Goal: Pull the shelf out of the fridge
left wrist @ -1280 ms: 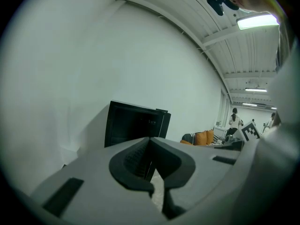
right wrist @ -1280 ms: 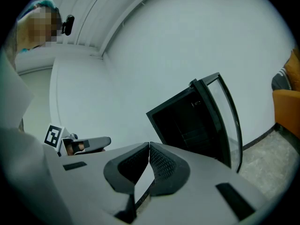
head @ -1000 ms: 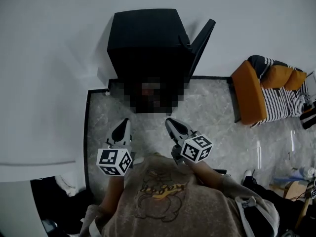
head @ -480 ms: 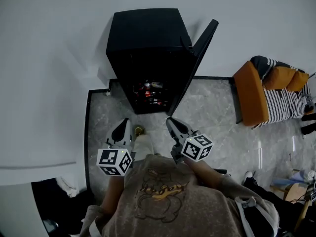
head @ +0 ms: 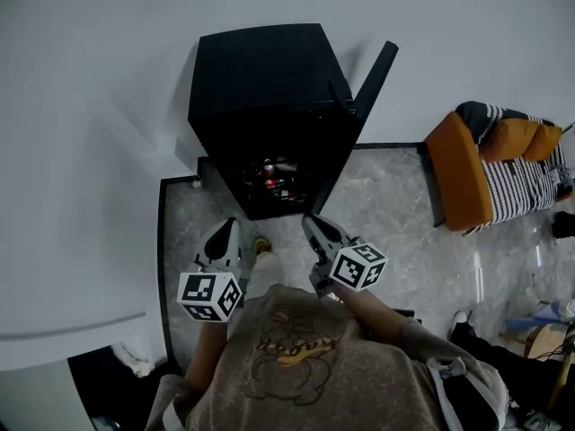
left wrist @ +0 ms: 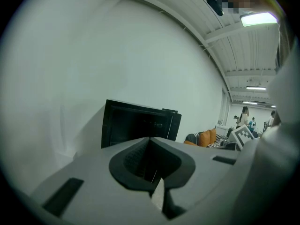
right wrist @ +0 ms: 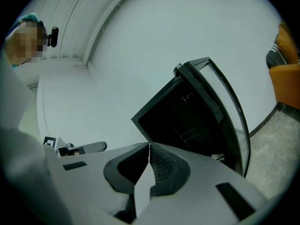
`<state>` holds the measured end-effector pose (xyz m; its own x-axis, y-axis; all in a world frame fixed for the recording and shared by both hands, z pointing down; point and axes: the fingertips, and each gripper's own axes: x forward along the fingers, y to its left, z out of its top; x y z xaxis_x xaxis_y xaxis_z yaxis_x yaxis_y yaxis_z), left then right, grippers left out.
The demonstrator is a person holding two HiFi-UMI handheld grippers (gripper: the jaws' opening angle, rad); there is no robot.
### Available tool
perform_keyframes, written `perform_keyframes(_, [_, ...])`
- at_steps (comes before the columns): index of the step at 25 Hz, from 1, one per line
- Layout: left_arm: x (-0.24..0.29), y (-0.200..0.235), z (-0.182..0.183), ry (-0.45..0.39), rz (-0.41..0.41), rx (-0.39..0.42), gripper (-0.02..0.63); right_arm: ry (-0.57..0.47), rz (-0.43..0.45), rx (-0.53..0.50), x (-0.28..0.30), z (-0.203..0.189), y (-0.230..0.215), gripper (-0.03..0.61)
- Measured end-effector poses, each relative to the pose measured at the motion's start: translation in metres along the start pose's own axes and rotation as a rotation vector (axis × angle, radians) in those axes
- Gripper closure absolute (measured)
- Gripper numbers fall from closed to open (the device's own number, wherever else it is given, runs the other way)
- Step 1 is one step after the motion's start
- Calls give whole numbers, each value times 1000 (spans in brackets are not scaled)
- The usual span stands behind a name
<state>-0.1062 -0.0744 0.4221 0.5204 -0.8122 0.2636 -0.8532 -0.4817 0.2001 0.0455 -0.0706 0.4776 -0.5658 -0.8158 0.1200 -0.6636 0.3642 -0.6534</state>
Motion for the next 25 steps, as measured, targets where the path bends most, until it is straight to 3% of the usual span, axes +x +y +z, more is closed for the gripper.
perform_keyframes(8, [30,20,2,35,-29,1,607,-104,35,211,36,7,-24,557])
perform_keyframes(18, [62,42,-2,84,-56,-16,607,-165,-2,449,81,-3,-64,555])
perform_keyframes(25, [83,52,2,94,-59,-19,607,-166,-67,532,109,-18,-99,555])
